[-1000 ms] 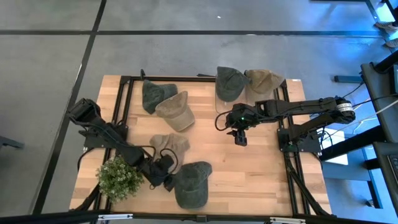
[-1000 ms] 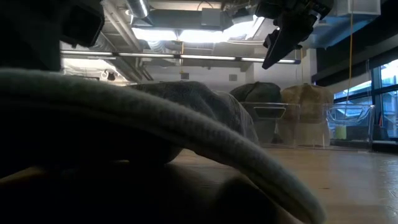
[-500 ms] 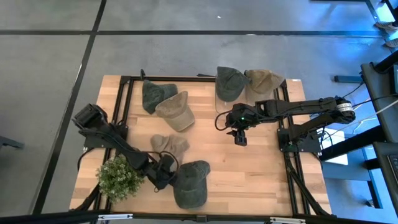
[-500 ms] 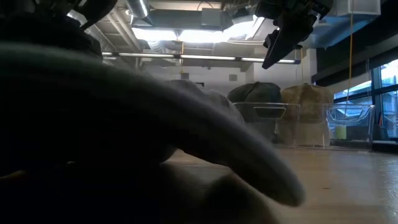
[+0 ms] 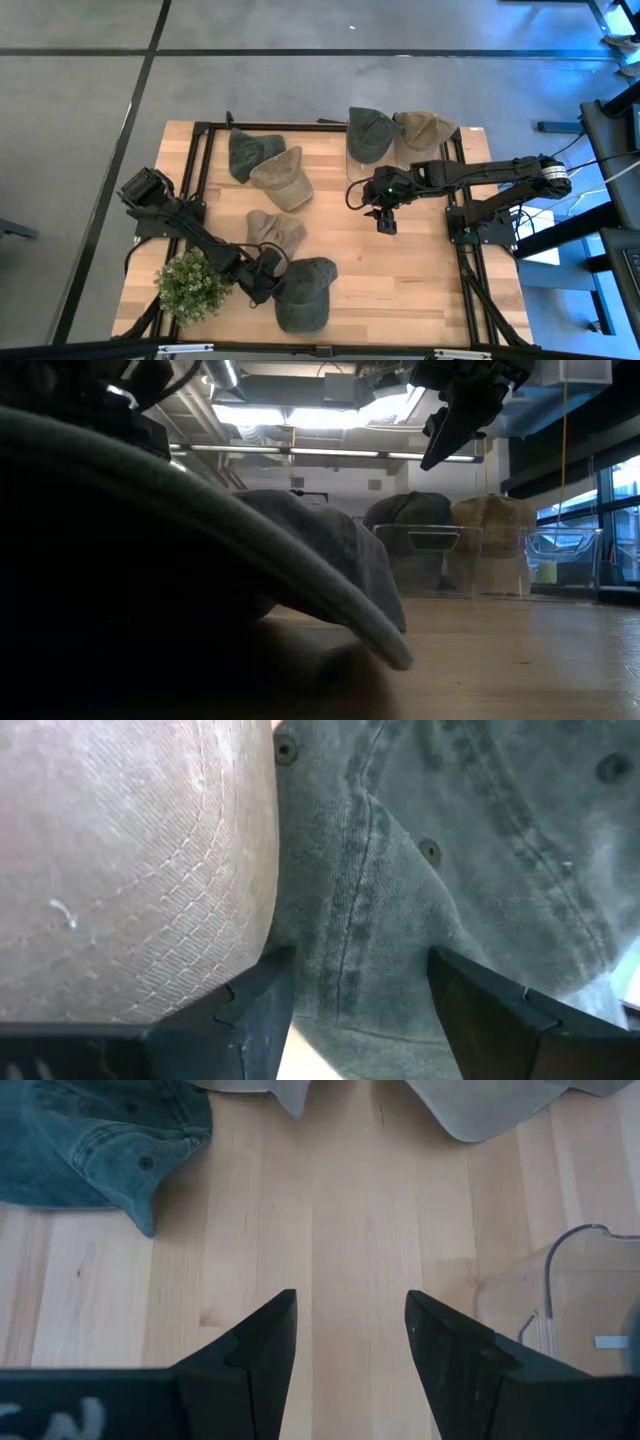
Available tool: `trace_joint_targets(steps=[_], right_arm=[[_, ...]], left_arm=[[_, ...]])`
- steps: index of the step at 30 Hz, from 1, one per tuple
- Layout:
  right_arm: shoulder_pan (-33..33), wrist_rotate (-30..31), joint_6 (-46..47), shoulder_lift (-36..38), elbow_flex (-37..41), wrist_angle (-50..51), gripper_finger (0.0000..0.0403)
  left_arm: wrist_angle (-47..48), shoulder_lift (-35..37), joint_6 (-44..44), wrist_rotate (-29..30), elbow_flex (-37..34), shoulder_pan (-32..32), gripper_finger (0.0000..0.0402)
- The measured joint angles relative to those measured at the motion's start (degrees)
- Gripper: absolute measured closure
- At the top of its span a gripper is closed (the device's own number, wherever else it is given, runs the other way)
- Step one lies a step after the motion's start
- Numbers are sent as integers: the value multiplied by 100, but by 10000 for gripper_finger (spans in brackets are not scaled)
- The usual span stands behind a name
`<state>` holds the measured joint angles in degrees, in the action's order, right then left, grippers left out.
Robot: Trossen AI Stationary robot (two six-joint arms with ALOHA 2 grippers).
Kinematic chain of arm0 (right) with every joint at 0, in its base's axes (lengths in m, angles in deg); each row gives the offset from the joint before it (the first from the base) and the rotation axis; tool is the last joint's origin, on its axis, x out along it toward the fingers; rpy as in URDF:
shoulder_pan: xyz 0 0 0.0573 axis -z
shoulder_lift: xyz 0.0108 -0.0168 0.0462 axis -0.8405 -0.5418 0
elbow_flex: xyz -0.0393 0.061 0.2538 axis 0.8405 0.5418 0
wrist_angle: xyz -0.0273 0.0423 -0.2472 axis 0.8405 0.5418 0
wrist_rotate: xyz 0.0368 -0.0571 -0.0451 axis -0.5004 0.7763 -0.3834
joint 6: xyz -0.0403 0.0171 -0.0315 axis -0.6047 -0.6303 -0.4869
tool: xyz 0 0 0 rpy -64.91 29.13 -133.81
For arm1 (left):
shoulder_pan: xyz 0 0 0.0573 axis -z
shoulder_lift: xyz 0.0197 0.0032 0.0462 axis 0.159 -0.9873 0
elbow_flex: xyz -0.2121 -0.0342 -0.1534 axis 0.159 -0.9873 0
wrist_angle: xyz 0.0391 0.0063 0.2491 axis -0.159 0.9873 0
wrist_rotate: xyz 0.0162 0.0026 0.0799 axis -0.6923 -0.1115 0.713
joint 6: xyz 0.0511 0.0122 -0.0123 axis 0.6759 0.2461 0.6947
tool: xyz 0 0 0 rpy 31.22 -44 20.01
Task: Pick & Place hat
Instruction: Put the bottom black cap into the left transparent bin
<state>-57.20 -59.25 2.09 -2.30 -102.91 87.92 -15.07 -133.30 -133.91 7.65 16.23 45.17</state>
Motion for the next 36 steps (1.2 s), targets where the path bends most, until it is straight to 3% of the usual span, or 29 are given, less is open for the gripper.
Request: trace_joint_targets(steps=[6, 20, 27, 32, 36], right_arm=[[0, 0, 2, 0, 0, -3, 214], [-2, 2, -4, 0, 20, -13, 214], [0, 1, 5, 0, 22, -31, 214], [0, -50, 398, 0, 24, -184, 214], [4, -603, 950, -2, 6, -226, 214]], left_arm=[[74, -152, 272, -314, 19, -177, 219], [-55, -442, 497, -241, 17, -318, 389], [142, 89, 1162, -8, 21, -458, 395], [73, 514, 2288, 13, 374, -685, 397], [121, 716, 3359, 33, 817, -917, 397]])
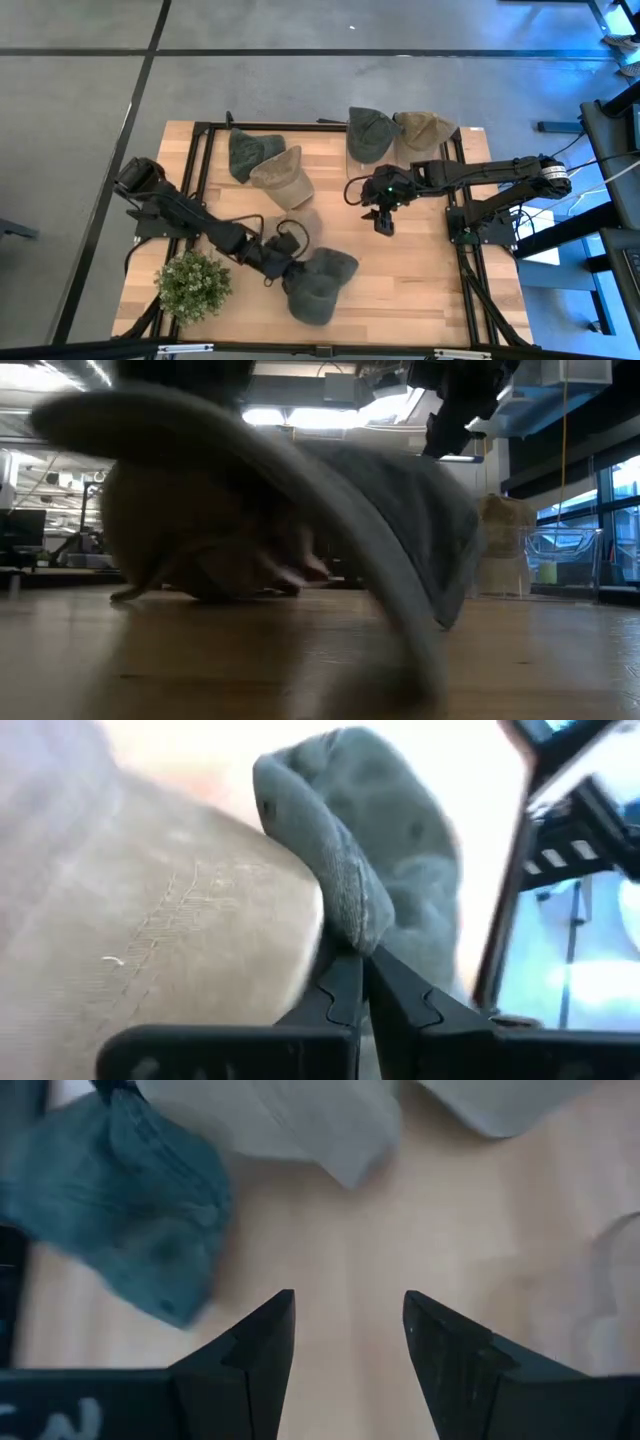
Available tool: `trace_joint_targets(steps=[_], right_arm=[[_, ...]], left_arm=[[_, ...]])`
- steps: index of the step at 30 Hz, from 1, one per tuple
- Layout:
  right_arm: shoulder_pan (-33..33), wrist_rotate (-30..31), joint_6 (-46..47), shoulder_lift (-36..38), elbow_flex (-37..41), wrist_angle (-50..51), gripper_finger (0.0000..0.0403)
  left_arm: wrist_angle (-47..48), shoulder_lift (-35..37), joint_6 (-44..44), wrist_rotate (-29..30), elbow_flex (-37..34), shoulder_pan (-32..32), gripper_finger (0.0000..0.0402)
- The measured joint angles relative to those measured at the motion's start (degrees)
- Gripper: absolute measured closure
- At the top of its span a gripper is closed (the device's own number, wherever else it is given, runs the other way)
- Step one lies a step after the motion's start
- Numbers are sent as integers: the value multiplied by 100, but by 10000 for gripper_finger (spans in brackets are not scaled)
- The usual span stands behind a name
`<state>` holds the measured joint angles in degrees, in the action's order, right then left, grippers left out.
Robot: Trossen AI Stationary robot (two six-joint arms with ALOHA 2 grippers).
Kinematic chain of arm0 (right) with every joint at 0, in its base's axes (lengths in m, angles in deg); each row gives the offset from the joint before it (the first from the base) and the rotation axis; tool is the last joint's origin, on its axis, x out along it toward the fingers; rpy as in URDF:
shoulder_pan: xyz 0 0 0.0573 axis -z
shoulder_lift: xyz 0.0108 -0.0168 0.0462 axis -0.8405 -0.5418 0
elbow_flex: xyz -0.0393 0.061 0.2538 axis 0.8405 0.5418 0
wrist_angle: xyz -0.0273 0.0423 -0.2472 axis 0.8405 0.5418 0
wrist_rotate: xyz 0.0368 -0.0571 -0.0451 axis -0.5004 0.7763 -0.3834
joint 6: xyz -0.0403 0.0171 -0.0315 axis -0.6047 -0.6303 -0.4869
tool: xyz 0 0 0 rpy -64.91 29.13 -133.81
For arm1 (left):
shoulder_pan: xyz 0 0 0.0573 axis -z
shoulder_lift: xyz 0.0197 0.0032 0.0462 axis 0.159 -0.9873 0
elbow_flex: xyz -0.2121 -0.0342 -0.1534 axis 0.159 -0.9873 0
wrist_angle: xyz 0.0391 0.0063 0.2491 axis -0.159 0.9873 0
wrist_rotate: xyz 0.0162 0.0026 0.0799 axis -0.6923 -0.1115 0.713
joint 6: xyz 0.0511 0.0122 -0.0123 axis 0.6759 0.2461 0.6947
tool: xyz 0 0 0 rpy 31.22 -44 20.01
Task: Pick & Place hat
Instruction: Put the bottom black cap into the left transparent bin
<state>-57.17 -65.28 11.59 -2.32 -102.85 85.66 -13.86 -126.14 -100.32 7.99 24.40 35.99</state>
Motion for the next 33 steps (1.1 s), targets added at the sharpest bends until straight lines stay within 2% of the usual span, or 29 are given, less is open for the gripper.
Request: trace_joint_targets(steps=[5, 9, 17, 21, 25, 30, 33], right_arm=[[68, -1096, 622, 0, -156, -266, 214], [66, -1530, 558, 0, -199, -722, 214], [66, -1522, 223, 0, -199, -859, 214], [66, -1321, 82, 0, -199, -860, 214], [66, -1541, 160, 0, -199, -893, 214], [66, -1511, 239, -24, -199, -897, 214], [65, -1268, 250, -44, -199, -885, 214]], left_arm=[[640, 26, 1300, -1, 746, -325, 398], [1119, 26, 2220, 107, 1176, -541, 398], [1303, 37, 3164, 275, 1650, -719, 398], [1467, 37, 3229, 390, 1713, -713, 398], [1529, 37, 3229, 419, 1713, -719, 398], [1527, 37, 3232, 528, 1713, -712, 398], [1523, 37, 3232, 579, 1713, -708, 398]])
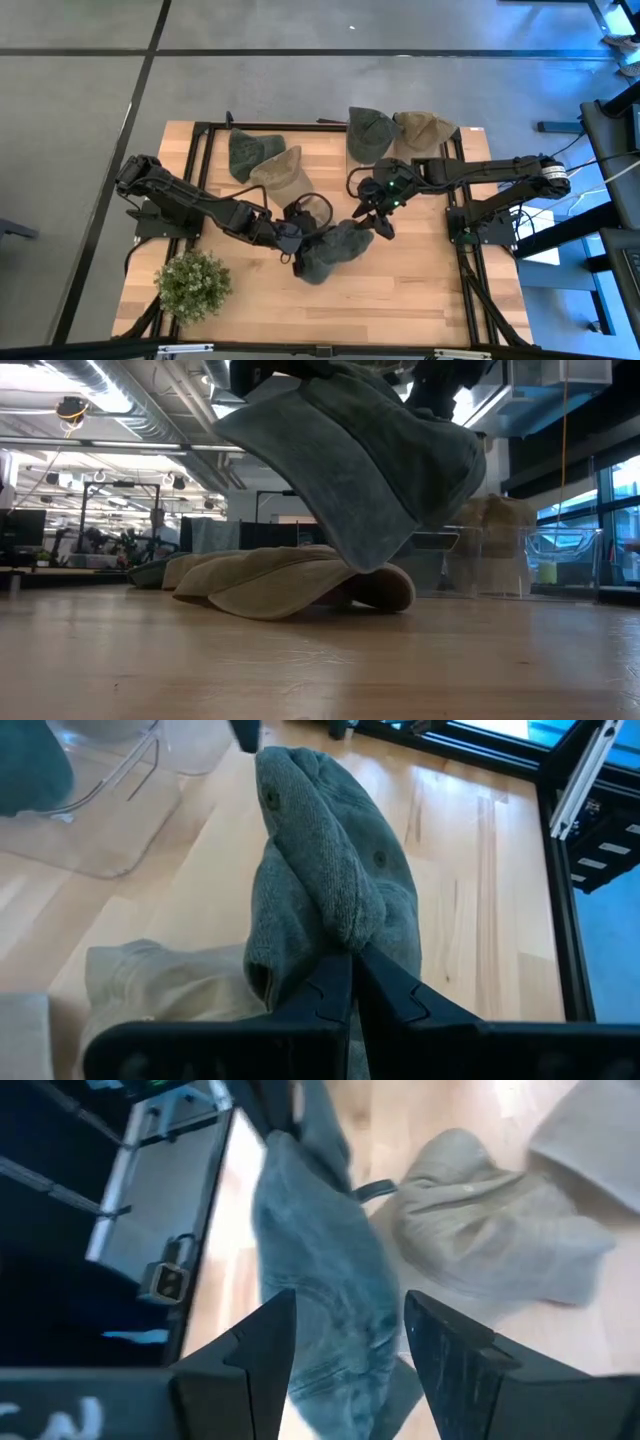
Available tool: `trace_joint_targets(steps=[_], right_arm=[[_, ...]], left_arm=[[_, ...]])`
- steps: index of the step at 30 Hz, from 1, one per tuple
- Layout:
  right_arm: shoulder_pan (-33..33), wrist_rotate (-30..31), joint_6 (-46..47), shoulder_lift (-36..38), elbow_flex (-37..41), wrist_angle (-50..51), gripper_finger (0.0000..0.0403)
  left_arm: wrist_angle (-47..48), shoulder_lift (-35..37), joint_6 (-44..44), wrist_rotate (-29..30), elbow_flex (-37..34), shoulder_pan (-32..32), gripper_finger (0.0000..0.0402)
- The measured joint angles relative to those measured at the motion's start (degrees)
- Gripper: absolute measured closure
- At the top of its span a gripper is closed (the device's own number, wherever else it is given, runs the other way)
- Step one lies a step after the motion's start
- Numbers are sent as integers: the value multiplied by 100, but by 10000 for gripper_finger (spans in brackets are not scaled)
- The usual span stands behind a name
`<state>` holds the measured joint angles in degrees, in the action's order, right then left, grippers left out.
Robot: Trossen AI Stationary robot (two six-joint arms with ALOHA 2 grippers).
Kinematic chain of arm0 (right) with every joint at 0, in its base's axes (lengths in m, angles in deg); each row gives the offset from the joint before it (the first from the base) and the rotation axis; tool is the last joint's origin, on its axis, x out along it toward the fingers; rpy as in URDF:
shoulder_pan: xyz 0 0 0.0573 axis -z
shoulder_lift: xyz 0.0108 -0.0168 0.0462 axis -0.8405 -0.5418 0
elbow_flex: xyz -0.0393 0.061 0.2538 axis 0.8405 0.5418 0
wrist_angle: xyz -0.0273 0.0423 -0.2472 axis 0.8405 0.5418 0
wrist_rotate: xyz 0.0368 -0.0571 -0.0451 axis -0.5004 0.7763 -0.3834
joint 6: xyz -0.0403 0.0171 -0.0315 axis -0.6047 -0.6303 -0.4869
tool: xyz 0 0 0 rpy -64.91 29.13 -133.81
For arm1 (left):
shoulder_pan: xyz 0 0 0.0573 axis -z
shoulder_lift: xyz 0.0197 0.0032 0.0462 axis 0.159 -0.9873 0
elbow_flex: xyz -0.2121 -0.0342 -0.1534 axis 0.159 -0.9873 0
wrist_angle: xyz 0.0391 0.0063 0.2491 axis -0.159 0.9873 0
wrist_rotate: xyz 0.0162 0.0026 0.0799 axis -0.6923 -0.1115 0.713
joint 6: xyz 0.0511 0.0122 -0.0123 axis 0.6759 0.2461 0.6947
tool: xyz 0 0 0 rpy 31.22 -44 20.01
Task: Pick & Place hat
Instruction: Put the bottom black cap into the left transparent bin
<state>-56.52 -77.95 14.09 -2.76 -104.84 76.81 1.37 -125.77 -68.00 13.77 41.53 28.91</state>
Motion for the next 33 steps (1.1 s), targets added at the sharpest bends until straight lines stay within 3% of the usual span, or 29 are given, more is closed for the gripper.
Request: trace_joint_targets(steps=[20, 33], right_arm=[[-1, -180, 15, 2, 203, -121, 217], [1, -197, 153, 2, 203, -305, 295]], left_arm=[[-71, 207, 166, 480, 4, 25, 398], [-21, 205, 87, 400, 4, 84, 398]])
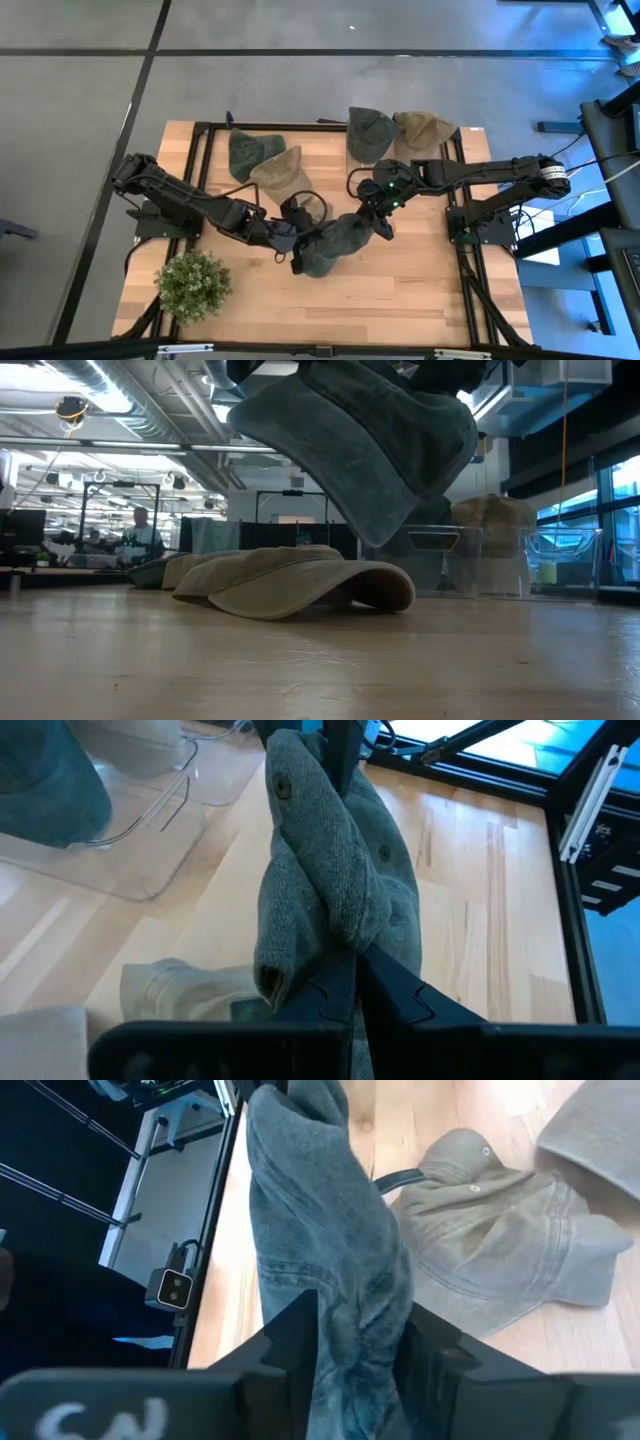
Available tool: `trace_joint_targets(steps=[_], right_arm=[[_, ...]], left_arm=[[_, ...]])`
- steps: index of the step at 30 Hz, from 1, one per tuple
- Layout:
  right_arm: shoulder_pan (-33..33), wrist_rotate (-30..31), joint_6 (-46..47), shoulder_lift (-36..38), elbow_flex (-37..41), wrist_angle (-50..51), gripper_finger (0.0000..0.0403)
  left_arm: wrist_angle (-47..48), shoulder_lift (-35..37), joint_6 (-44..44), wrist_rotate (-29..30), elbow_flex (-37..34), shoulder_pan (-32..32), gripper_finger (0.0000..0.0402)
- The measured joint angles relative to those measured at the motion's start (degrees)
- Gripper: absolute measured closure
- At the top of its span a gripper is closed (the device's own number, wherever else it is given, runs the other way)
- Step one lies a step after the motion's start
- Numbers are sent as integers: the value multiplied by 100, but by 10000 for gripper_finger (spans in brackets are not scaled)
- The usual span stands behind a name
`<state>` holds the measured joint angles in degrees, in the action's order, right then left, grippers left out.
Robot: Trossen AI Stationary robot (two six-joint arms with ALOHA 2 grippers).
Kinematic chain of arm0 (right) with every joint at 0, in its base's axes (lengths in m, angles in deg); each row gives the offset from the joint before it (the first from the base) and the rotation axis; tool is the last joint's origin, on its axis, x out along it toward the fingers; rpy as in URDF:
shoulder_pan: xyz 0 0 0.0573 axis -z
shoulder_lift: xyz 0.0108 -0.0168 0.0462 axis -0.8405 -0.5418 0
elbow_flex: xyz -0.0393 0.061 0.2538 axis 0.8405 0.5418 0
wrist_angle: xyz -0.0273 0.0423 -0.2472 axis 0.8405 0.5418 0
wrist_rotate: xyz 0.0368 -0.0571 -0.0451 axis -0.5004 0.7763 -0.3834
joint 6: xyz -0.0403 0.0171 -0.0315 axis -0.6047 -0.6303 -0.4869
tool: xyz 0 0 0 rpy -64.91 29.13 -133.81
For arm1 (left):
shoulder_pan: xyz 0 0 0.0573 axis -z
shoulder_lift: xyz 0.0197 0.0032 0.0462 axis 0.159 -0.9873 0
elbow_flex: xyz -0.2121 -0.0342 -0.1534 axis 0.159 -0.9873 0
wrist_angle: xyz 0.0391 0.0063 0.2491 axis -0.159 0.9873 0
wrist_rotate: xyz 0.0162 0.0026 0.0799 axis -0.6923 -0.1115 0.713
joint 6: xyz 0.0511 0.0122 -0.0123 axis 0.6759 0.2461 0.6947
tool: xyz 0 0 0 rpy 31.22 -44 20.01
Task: Pick & Place hat
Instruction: Put the bottom black cap into the left transparent bin
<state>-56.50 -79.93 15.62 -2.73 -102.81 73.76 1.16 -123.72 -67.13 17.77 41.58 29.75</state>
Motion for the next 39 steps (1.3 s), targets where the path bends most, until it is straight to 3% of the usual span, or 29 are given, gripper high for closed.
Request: trace_joint_targets(steps=[7, 13, 18, 26, 33, 39], right_arm=[[0, 0, 24, 0, 0, 2, 368], [-2, 2, 146, 0, 0, 3, 368], [-2, 2, 336, 0, 0, 13, 366], [2, 261, 16, 0, -419, 762, 366], [31, 1544, -949, 0, -2116, 2538, 366], [229, 2816, -1760, 7, -3408, 3528, 364]], left_arm=[[2, 0, 4, -4, 0, 0, 381], [39, -2, -34, 58, 0, 42, 350], [215, 94, -107, 190, 0, 74, 297], [798, 958, 149, 729, 2, 244, 257], [1484, 1573, 61, 1872, 2, 407, 260], [1813, 1714, 61, 2225, 2, 404, 260]])
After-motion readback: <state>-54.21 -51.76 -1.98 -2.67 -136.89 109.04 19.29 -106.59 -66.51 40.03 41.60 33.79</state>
